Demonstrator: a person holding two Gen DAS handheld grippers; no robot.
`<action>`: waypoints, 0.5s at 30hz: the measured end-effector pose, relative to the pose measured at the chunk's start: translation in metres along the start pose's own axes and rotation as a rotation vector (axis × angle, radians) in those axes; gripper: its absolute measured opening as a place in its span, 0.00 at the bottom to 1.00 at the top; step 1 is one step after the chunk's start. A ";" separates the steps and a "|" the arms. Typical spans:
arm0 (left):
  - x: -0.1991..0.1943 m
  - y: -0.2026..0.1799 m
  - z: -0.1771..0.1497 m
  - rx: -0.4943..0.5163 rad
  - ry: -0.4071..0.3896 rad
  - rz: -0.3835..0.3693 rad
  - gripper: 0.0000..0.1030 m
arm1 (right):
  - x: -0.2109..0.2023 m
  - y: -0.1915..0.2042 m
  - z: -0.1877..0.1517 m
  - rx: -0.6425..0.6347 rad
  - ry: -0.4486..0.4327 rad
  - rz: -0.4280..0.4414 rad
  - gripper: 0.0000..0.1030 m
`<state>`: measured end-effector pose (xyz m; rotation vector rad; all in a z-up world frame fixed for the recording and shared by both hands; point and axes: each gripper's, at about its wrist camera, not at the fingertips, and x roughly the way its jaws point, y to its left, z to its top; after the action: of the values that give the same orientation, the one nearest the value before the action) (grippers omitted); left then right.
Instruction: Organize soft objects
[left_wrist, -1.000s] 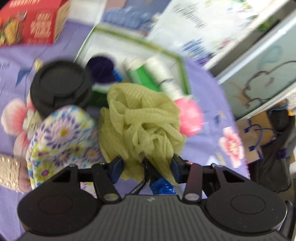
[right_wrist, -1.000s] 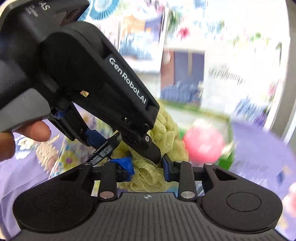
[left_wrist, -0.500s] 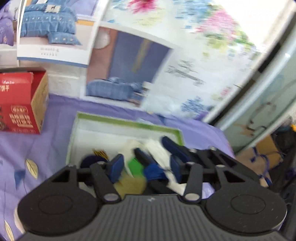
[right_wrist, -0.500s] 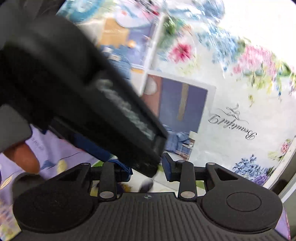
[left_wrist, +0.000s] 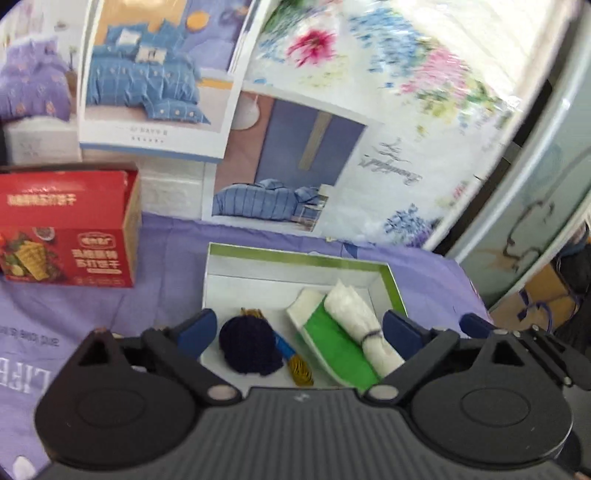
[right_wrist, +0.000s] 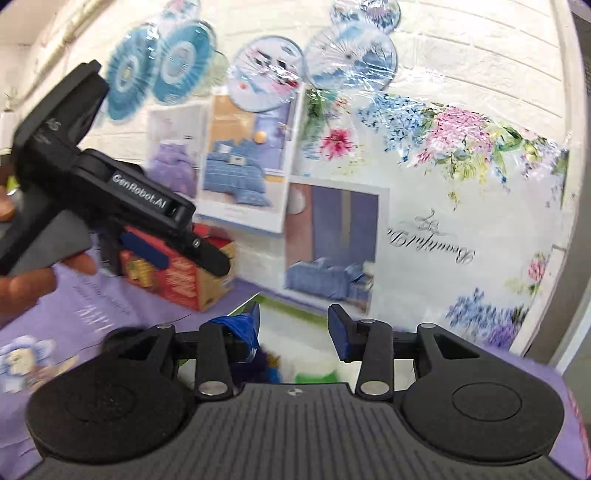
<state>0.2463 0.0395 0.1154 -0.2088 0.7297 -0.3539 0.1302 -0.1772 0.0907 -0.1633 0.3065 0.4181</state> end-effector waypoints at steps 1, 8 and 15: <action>-0.011 -0.004 -0.011 0.038 0.002 0.001 0.93 | -0.014 0.008 -0.011 -0.003 0.016 0.013 0.25; -0.043 -0.028 -0.083 0.122 0.076 -0.045 0.97 | -0.023 0.044 -0.076 0.042 0.173 -0.017 0.28; 0.012 -0.055 -0.078 0.040 0.234 -0.026 0.99 | 0.004 0.059 -0.099 0.121 0.234 -0.078 0.32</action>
<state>0.1885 -0.0206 0.0682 -0.1399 0.9507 -0.4218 0.0830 -0.1440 -0.0095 -0.1050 0.5527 0.3018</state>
